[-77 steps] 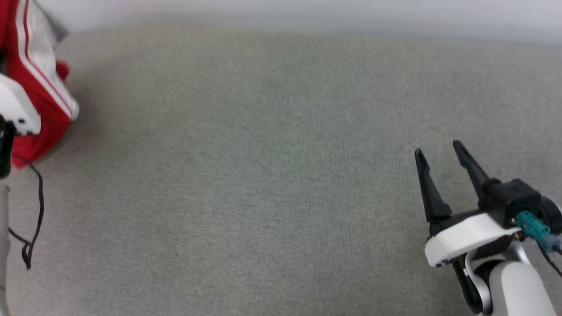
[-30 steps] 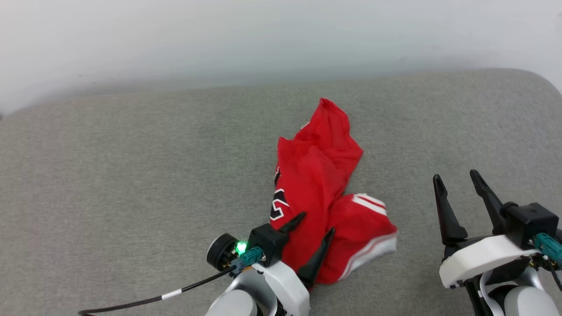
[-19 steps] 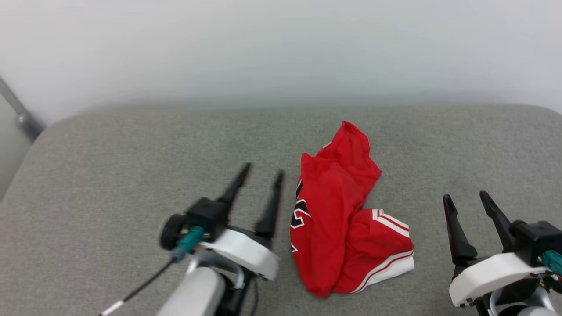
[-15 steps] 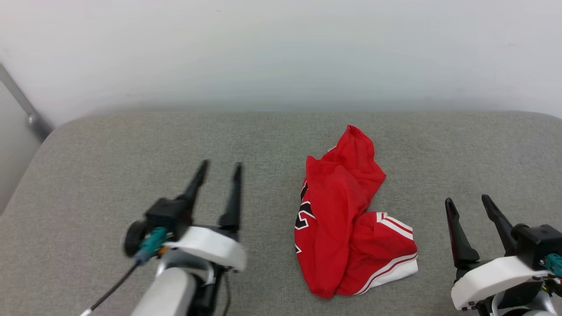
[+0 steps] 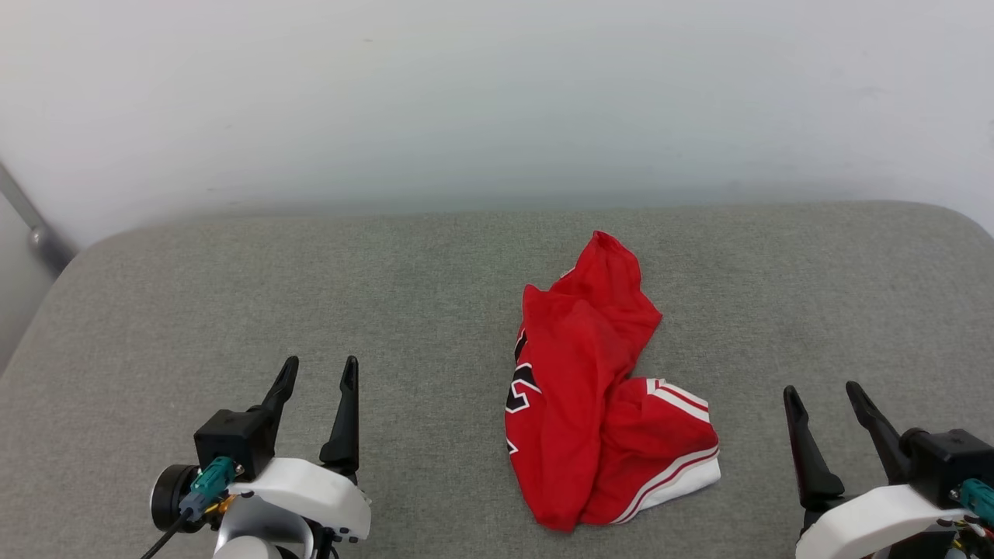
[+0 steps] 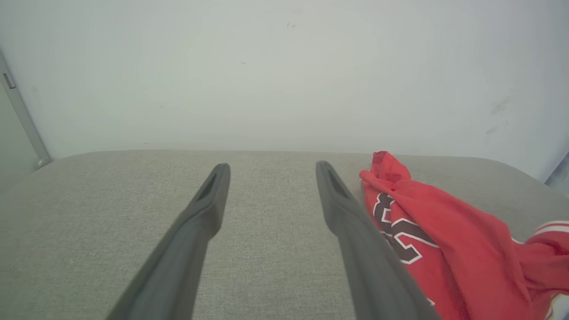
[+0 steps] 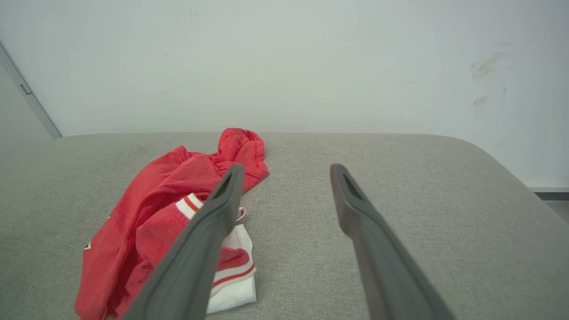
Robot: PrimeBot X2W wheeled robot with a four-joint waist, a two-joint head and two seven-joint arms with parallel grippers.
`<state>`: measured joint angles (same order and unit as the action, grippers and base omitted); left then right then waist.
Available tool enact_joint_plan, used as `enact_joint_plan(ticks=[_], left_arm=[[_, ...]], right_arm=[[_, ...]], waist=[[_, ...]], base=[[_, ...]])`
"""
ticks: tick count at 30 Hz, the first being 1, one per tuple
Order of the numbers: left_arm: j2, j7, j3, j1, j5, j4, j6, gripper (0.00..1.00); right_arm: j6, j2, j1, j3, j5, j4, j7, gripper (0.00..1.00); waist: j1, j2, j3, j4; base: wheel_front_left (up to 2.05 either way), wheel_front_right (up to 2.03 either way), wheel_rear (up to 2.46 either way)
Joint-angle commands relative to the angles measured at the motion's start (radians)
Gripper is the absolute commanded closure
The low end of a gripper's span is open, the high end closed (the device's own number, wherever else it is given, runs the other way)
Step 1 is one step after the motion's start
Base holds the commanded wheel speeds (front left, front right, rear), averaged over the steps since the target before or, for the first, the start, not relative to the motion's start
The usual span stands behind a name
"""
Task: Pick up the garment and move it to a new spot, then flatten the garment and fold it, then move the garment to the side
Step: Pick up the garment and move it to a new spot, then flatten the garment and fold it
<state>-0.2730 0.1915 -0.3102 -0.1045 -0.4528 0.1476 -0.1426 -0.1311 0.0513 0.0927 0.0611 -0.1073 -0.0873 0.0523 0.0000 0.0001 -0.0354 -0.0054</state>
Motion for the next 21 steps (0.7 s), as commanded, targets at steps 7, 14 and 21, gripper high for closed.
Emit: enact_joint_plan(ticks=[7, 14, 21], left_arm=[[-0.006, -0.009, -0.005, 0.024, 0.005, -0.022, -0.017, 0.00], [-0.009, -0.005, 0.002, 0.036, -0.005, -0.031, -0.028, 0.00], [-0.011, -0.001, 0.002, 0.035, -0.003, -0.041, -0.037, 0.00]], right_arm=[[0.001, -0.002, 0.006, -0.019, 0.000, -0.009, 0.009, 0.00], [0.001, -0.002, -0.011, -0.016, -0.001, -0.008, 0.014, 0.00], [0.001, -0.001, -0.051, 0.043, -0.067, 0.022, 0.043, 0.00]], waist=[[0.0000, -0.0001, -0.004, -0.022], [0.0000, -0.0001, 0.000, -0.027], [0.0000, -0.0001, 0.006, -0.022]], base=[[0.00, 0.00, 0.00], [0.00, 0.00, 0.00], [0.00, 0.00, 0.00]])
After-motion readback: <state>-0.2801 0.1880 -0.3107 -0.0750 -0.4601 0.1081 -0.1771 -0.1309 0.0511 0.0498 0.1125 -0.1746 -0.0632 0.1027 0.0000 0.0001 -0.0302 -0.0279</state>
